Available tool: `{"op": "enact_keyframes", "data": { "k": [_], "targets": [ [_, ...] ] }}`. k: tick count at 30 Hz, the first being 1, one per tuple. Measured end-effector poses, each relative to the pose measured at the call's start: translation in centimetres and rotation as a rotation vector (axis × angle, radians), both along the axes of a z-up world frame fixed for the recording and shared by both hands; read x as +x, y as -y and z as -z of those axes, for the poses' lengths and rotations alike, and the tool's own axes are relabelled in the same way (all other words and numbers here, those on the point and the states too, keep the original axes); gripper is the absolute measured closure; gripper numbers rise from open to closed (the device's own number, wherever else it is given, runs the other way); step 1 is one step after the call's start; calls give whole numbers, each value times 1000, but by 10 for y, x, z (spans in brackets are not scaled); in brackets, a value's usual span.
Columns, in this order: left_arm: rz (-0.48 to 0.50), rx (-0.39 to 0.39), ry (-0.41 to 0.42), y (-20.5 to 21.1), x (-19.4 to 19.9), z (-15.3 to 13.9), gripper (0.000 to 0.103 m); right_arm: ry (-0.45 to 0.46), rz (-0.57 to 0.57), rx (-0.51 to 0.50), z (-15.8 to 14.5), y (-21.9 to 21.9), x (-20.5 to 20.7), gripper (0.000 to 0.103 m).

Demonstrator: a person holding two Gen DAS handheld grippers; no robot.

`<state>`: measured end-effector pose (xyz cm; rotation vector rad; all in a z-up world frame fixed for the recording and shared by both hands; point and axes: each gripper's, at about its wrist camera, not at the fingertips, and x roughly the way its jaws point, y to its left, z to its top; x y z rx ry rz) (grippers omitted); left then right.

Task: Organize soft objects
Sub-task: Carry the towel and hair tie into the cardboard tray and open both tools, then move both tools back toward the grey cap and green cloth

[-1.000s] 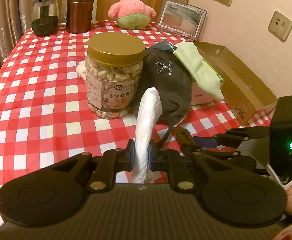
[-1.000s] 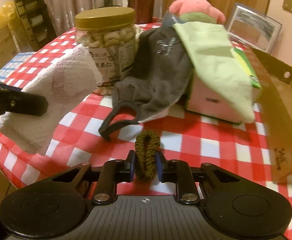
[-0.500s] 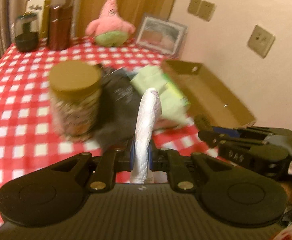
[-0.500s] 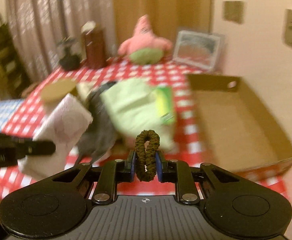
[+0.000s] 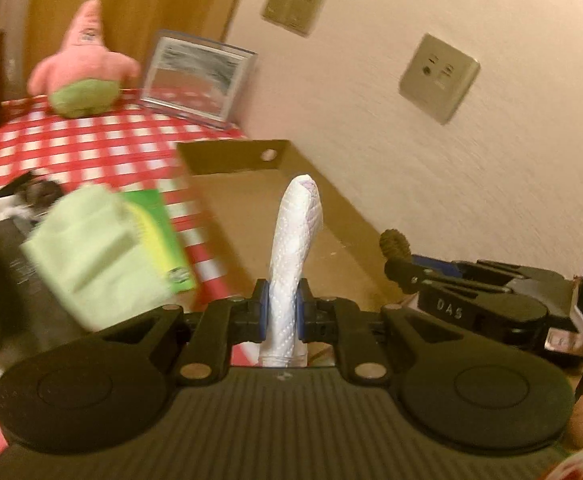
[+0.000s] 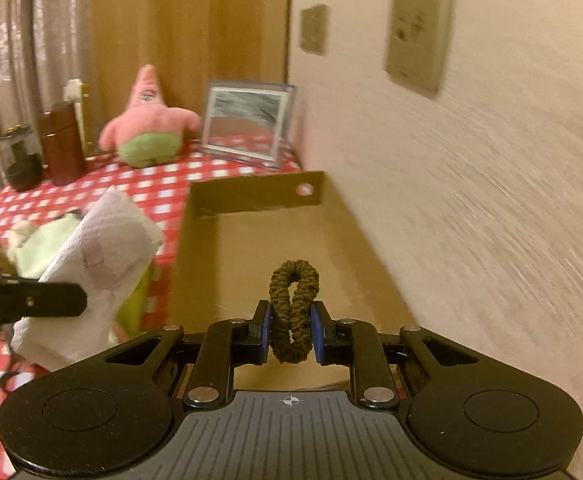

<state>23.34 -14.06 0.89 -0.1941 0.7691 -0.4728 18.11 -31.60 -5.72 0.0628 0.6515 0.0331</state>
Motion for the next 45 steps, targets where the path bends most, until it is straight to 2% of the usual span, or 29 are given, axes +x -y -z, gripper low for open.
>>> {"op": "enact_keyframes", "data": {
  "k": [11, 13, 15, 19, 27, 29, 31, 32, 39, 45],
  "targets": [
    [71, 26, -52, 53, 54, 39, 89, -42, 43, 27, 35, 35, 29, 82],
    [73, 27, -50, 58, 59, 43, 83, -49, 41, 27, 38, 37, 33, 82],
    [63, 32, -44, 60, 64, 45, 66, -57, 41, 32, 42, 37, 37, 82],
    [35, 34, -32, 51, 64, 45, 61, -58, 48, 45, 44, 38, 44, 82],
    [-37, 55, 14, 15, 38, 32, 55, -43, 28, 66, 45, 33, 44, 82],
    [-53, 63, 21, 7, 31, 30, 54, -44, 27, 79, 46, 33, 47, 78],
    [-67, 64, 24, -1, 26, 28, 53, -42, 35, 94, 47, 33, 50, 47],
    [-71, 67, 23, -4, 25, 27, 53, -38, 40, 100, 47, 34, 51, 42],
    [-105, 101, 47, -25, 5, 18, 51, -17, 46, 112, 35, 28, 39, 40],
    [-171, 139, 56, -59, -36, 11, 44, 18, 14, 137, 9, 4, 11, 40]
  ]
}}
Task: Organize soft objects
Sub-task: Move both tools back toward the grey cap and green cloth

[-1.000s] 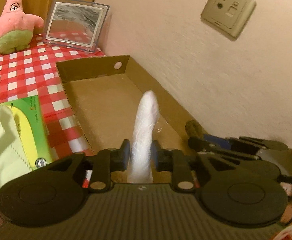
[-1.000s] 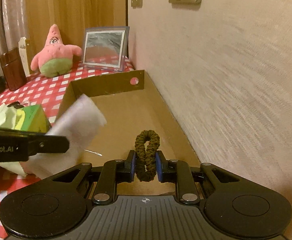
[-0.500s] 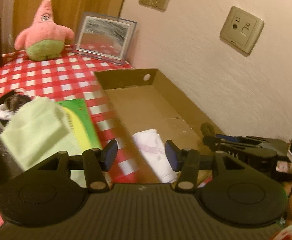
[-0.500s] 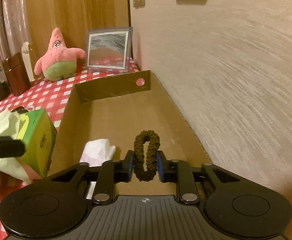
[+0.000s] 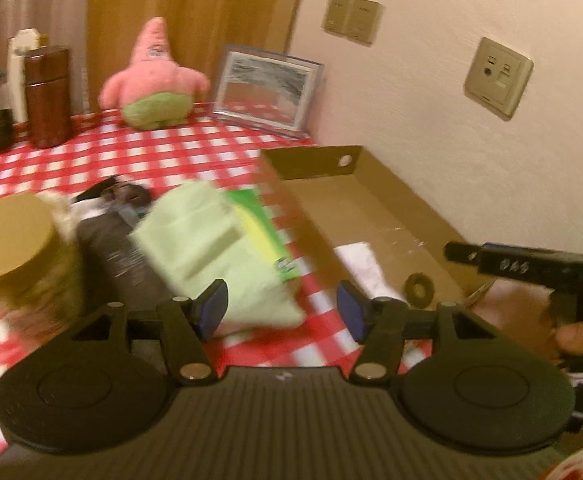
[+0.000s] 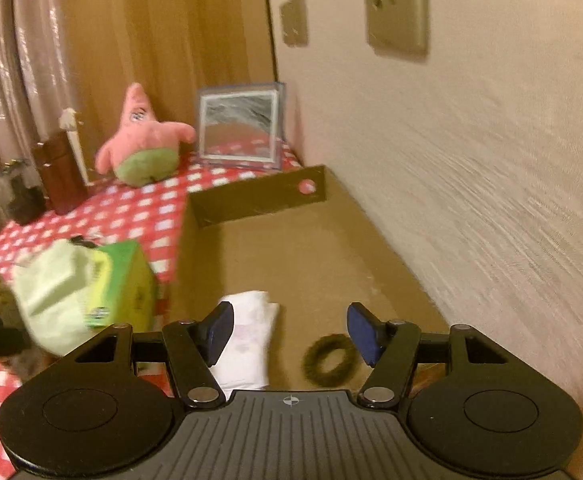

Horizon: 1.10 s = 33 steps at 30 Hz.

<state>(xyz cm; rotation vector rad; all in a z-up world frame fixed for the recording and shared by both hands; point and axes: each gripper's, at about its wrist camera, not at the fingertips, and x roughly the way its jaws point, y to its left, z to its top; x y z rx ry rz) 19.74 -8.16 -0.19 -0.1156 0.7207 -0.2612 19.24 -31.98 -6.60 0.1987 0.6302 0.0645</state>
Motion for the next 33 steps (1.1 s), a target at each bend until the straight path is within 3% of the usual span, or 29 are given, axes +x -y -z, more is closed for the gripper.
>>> {"op": "enact_keyframes", "data": {
  "k": [8, 18, 23, 33],
  "targets": [
    [-114, 41, -11, -52, -50, -2, 37, 35, -90, 11, -26, -57, -36, 40],
    [-169, 71, -11, -91, -83, -4, 33, 21, -198, -19, -27, -118, -57, 40],
    [-148, 83, -19, -96, -89, -2, 28, 22, -226, -50, -26, -136, -60, 39],
    [-62, 112, -48, -95, -67, 28, 27, 16, -294, -100, -16, -152, -40, 39]
  ]
}}
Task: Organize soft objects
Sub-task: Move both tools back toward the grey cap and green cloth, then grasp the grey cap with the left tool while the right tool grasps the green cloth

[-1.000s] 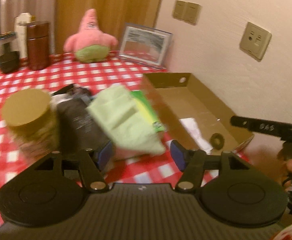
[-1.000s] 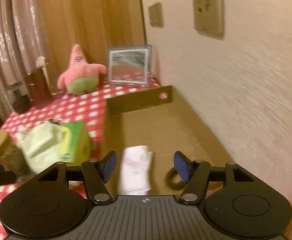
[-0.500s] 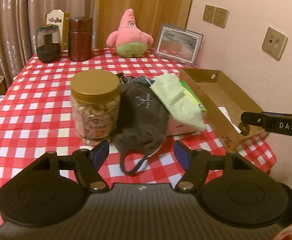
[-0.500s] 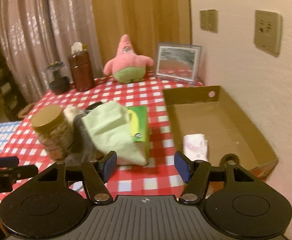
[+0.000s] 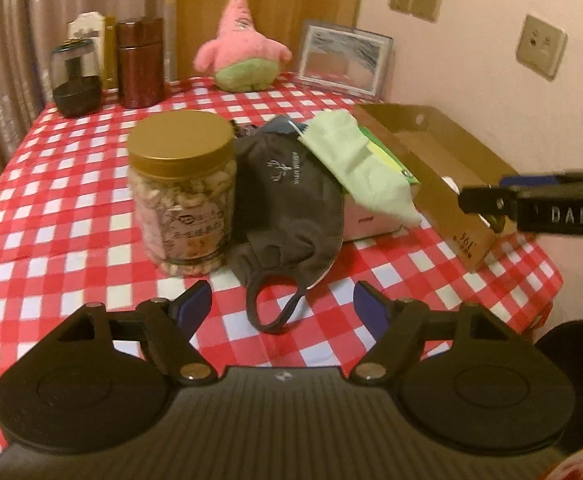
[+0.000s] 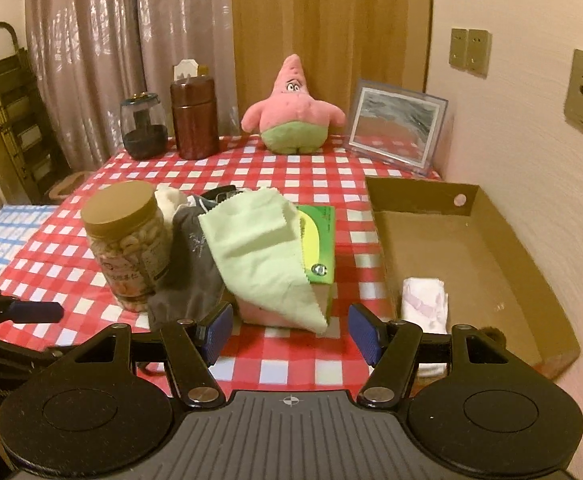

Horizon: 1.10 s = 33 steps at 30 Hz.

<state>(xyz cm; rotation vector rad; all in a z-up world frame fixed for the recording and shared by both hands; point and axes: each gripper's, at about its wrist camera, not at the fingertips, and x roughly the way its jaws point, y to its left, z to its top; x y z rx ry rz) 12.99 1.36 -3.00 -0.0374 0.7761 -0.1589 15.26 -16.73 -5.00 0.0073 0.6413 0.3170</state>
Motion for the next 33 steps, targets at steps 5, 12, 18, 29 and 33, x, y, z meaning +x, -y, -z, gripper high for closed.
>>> {"op": "enact_keyframes", "data": {
  "k": [5, 12, 18, 29, 33],
  "targets": [
    [101, 51, 11, 9, 26, 22, 27, -8, -11, -20, 10, -3, 20, 39],
    [179, 147, 8, 26, 58, 56, 27, -29, -44, -59, 31, -10, 43, 39],
    [230, 225, 28, 40, 74, 71, 30, -50, -47, -63, 44, -10, 58, 39],
    [201, 226, 17, 38, 85, 75, 82, -5, -132, -100, 49, -24, 69, 39],
    [169, 132, 1, 28, 79, 66, 99, 24, -182, -116, 48, -35, 72, 39]
  ]
}}
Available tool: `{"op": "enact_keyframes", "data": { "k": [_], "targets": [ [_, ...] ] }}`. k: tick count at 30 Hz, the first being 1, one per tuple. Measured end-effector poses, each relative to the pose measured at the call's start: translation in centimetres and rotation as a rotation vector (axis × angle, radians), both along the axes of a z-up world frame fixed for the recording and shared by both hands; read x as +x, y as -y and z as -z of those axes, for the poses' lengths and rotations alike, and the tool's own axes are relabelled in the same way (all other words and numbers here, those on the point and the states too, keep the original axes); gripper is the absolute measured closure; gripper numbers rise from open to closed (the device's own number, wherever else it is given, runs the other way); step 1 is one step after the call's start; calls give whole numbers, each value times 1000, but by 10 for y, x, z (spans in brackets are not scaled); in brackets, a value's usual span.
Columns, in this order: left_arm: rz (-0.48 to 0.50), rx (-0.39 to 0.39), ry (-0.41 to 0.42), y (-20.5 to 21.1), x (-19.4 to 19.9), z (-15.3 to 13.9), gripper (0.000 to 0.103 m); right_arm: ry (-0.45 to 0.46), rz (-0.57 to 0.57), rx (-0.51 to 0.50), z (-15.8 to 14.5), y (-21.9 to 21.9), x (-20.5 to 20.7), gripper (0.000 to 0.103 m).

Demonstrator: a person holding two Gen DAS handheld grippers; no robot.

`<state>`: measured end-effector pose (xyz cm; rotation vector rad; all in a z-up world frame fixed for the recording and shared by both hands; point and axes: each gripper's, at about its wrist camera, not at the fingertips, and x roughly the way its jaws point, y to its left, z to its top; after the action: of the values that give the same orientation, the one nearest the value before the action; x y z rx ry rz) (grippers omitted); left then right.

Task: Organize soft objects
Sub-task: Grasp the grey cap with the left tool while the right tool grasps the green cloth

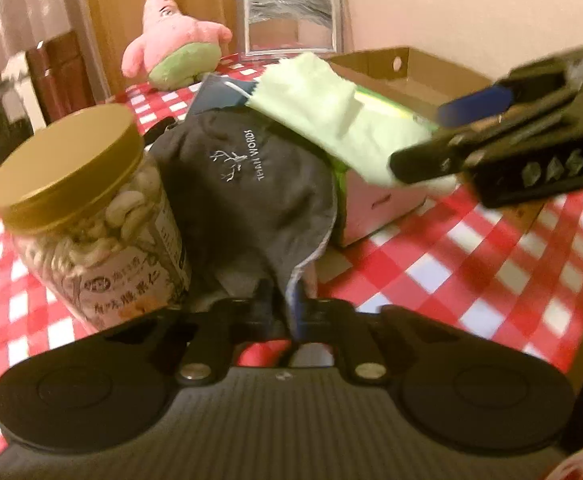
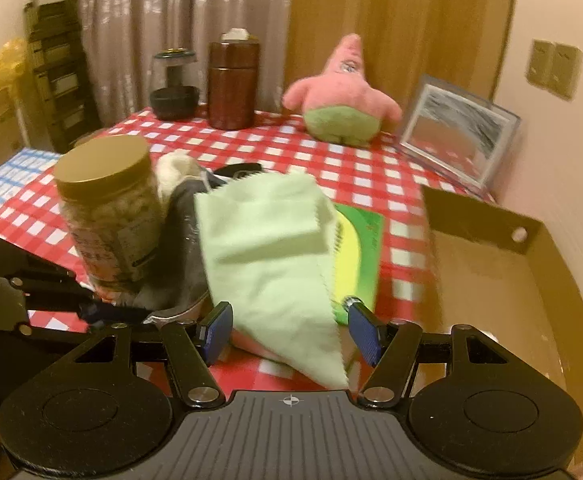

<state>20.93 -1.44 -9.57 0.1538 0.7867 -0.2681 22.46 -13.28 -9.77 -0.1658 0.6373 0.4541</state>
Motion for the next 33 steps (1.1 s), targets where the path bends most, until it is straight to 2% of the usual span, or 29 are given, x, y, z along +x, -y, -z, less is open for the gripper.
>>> {"op": "enact_keyframes", "data": {
  "k": [4, 9, 12, 14, 15, 17, 19, 20, 28, 33],
  "targets": [
    [-28, -84, 2, -9, -10, -12, 100, 32, -58, -30, 2, -15, 2, 39],
    [-62, -125, 26, -19, -25, -26, 100, 70, -95, -93, 7, -33, 4, 39],
    [-69, -147, 32, -22, -34, -33, 100, 69, -96, -89, 9, -36, 6, 40],
    [-70, -166, 32, -25, -40, -36, 100, 71, -87, -82, 9, -35, 6, 53],
    [-68, -173, 33, -26, -43, -37, 100, 70, -82, -80, 7, -34, 4, 64],
    [-65, -175, 35, -26, -48, -39, 100, 70, -78, -74, 4, -33, 2, 73],
    [-60, -180, 37, -25, -53, -41, 100, 70, -74, -66, 1, -31, -1, 99],
    [-55, -180, 37, -24, -55, -43, 100, 71, -65, -65, -1, -29, -3, 102],
    [3, -181, 25, -16, -85, -57, 100, 76, 9, 46, -29, -3, -28, 103],
    [19, -179, 11, -14, -105, -62, 100, 44, 51, 132, -46, 9, -53, 103]
  ]
}}
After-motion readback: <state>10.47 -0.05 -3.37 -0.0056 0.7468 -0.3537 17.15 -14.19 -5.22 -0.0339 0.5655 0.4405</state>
